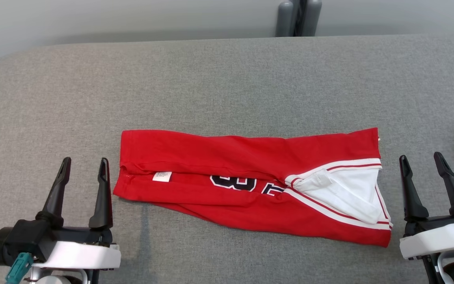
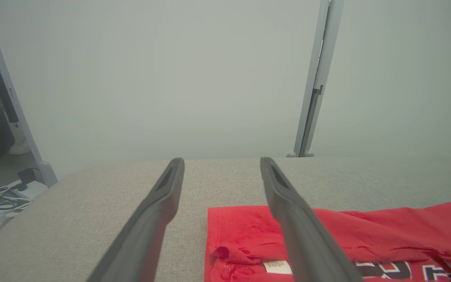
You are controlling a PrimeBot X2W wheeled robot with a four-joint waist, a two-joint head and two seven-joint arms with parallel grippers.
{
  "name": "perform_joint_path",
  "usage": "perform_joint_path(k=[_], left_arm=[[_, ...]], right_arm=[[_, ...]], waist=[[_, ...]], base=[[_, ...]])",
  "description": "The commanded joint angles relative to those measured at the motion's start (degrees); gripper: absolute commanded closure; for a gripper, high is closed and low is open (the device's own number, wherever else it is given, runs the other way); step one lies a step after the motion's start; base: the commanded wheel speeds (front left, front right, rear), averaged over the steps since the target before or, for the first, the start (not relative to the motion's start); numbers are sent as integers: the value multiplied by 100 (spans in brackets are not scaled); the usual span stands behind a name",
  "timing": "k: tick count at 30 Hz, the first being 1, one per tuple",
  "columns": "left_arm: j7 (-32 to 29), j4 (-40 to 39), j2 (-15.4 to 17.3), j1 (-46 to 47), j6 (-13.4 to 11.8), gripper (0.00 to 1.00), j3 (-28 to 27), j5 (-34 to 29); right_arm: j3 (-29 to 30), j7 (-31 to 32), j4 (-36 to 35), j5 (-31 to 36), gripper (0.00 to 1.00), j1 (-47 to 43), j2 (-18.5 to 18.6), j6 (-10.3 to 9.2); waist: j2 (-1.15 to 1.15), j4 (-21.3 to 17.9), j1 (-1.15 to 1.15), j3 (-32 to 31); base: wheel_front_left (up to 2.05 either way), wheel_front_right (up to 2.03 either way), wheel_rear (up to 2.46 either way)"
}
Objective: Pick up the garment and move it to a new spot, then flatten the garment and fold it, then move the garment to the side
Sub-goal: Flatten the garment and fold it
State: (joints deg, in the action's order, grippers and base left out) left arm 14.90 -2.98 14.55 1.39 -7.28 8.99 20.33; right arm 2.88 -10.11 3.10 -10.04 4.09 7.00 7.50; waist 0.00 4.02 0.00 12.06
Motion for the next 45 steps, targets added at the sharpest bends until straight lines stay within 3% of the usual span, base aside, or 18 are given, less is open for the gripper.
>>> perform_joint_path(k=[1, 11, 18, 28, 29, 31, 37, 45], left_arm=[[21, 46, 1, -13, 33, 0, 18, -25], [15, 166, -25, 149, 115, 0, 113, 12], [13, 180, -81, 281, 136, 0, 191, 15], [16, 217, -133, 438, 187, 0, 246, 3], [17, 222, -133, 440, 188, 0, 241, 1], [18, 227, -137, 473, 190, 0, 237, -3], [19, 196, -119, 470, 157, 0, 190, -15], [20, 123, -90, 411, 125, 0, 160, -15]], right_arm=[[2, 26, 39, -2, 0, -43, -7, -3], [33, 192, 358, -124, 0, -21, 178, -3], [-130, 196, 1316, -284, 0, 113, 264, -3], [-990, -13, 2580, -717, 0, 533, 250, 4], [-1055, -58, 2629, -799, 9, 569, 256, 4], [-1196, -115, 2773, -916, 98, 632, 294, 4], [-1358, -346, 2853, -1253, 100, 755, 470, -7], [-520, -518, 2587, -1322, 100, 698, 996, -14]], waist=[[0, 31, 0, -28], [0, 153, 0, -10], [0, 329, 0, 137], [0, 398, 0, 341], [0, 394, 0, 353], [0, 387, 0, 372], [0, 307, 0, 398], [0, 161, 0, 399]], base=[[0, 0, 0], [0, 0, 0], [0, 0, 0], [0, 0, 0], [0, 0, 0], [0, 0, 0], [0, 0, 0], [0, 0, 0]])
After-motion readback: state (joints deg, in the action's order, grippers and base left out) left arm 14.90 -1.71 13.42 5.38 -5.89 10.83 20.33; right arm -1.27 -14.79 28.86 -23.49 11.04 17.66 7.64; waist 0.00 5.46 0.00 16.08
